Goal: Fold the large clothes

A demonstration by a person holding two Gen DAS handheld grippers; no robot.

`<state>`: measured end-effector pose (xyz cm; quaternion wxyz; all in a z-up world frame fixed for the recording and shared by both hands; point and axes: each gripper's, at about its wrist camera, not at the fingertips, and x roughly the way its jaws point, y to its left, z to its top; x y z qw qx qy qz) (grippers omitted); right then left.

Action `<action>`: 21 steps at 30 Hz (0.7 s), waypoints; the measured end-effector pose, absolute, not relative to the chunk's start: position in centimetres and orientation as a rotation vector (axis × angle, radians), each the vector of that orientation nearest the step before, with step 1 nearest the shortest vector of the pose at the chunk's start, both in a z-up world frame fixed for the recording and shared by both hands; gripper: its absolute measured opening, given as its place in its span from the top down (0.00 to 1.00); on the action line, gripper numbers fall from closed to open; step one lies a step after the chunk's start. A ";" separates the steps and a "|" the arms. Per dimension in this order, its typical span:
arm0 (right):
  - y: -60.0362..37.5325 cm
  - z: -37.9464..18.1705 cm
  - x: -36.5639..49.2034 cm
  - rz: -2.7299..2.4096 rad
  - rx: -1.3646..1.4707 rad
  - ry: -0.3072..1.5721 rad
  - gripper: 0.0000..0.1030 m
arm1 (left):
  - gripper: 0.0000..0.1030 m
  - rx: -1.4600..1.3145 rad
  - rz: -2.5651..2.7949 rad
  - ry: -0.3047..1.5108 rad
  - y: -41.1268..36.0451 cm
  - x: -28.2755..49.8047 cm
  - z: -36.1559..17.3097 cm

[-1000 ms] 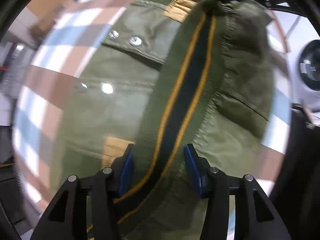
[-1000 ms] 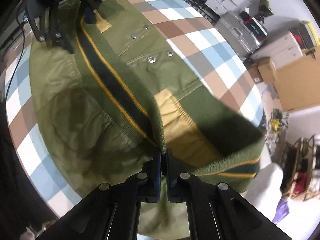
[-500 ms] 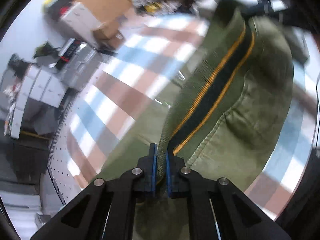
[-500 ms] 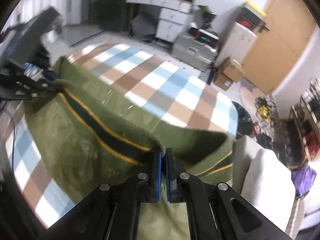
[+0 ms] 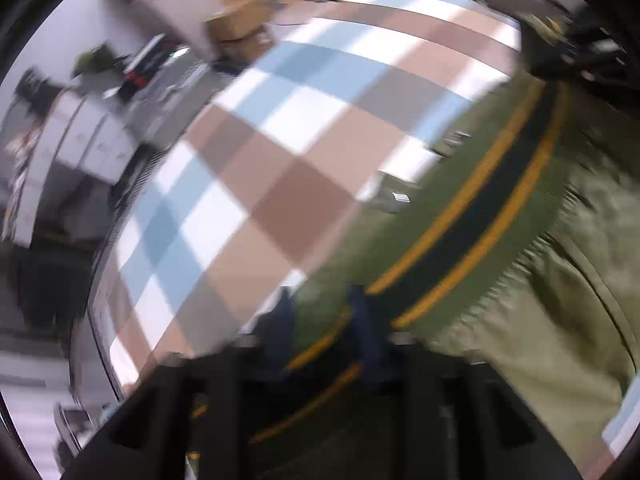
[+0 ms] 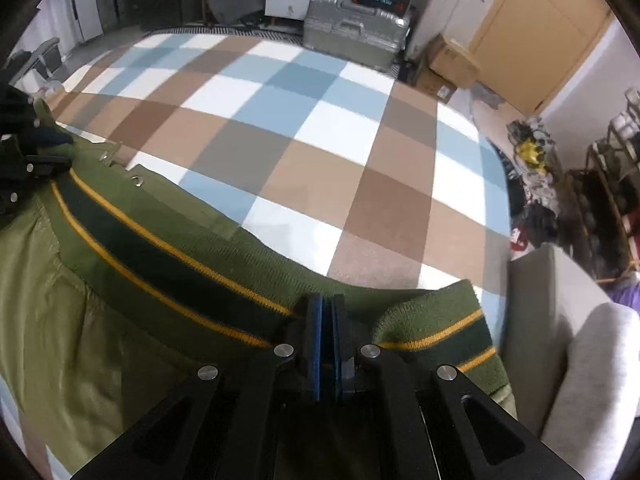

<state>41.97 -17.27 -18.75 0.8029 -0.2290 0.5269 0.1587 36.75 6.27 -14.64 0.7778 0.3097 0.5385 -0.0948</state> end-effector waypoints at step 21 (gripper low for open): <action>-19.4 -16.9 27.2 0.229 -0.397 0.937 0.06 | 0.29 0.307 -0.247 1.123 9.1 27.1 -13.5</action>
